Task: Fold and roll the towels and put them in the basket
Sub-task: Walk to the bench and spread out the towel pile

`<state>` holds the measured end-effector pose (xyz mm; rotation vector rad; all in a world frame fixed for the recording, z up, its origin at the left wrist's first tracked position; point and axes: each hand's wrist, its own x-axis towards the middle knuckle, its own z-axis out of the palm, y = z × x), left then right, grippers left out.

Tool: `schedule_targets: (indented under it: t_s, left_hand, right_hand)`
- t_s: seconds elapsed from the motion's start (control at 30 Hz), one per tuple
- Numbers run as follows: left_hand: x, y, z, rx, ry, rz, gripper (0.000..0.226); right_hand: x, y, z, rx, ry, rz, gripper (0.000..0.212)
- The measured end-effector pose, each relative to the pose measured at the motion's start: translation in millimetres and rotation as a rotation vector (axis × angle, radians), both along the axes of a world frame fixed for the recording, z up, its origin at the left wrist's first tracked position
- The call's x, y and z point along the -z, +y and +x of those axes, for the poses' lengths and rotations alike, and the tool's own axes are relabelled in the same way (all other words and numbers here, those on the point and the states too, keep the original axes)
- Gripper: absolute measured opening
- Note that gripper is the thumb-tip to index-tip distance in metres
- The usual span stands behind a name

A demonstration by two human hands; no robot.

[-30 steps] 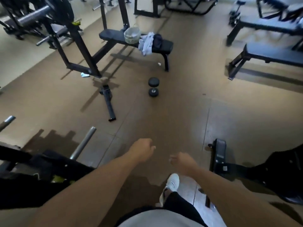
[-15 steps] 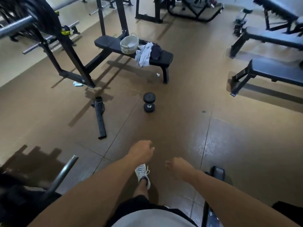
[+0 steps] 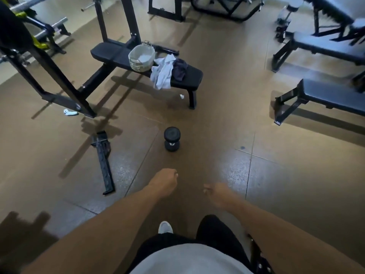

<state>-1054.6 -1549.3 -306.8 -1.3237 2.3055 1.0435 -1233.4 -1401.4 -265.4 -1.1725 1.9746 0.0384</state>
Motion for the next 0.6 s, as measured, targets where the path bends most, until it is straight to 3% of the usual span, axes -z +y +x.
schedule_targets:
  t_s: [0.13, 0.33, 0.6]
  left_hand:
    - [-2, -40, -38, 0.037, 0.002, -0.014, 0.033]
    - [3, -124, -102, 0.039, -0.053, 0.003, 0.029]
    - [-26, -240, -168, -0.105, -0.028, -0.048, 0.030]
  right_hand:
    - [8, -52, -30, 0.065, -0.046, 0.024, 0.035]
    - [26, -146, -105, -0.082, -0.042, 0.023, 0.031]
    - [-3, -295, -193, -0.301, -0.055, 0.015, 0.041]
